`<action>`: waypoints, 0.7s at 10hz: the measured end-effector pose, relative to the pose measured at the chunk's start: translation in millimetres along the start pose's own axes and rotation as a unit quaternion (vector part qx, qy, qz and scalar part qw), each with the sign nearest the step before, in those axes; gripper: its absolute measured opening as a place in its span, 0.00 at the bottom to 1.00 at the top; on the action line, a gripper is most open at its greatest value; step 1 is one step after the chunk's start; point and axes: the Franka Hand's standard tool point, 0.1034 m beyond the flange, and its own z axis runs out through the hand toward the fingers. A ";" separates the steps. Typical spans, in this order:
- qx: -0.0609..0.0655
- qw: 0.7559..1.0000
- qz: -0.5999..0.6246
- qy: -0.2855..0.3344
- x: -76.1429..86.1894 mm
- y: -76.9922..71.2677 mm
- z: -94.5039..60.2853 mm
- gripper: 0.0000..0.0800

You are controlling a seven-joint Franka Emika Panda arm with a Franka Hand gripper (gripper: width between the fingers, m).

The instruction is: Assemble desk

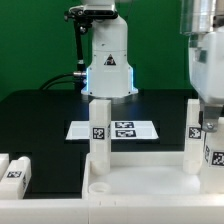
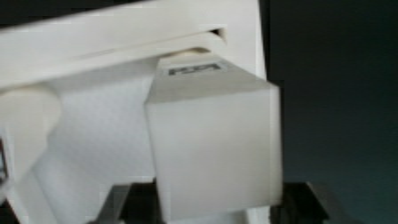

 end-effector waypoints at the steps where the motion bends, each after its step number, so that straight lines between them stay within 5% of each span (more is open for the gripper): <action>1: 0.000 1.000 -0.001 0.000 -0.8 0.2 -0.1 0.35; 3: 0.000 0.997 -0.077 0.003 0.4 0.2 0.5 0.62; 4: -0.019 0.982 -0.185 0.016 0.1 2.3 -0.8 0.62; 5: -0.008 0.969 -0.245 0.018 -3.4 -2.4 -1.5 0.78; 6: -0.013 0.928 -0.373 0.020 -7.3 0.2 0.0 0.80; 7: -0.015 0.915 -0.403 0.021 -9.4 1.7 0.4 0.80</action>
Offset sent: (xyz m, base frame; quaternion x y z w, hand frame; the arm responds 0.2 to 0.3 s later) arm 0.0049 0.0069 0.0078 -0.1004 0.0566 -0.4855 0.8666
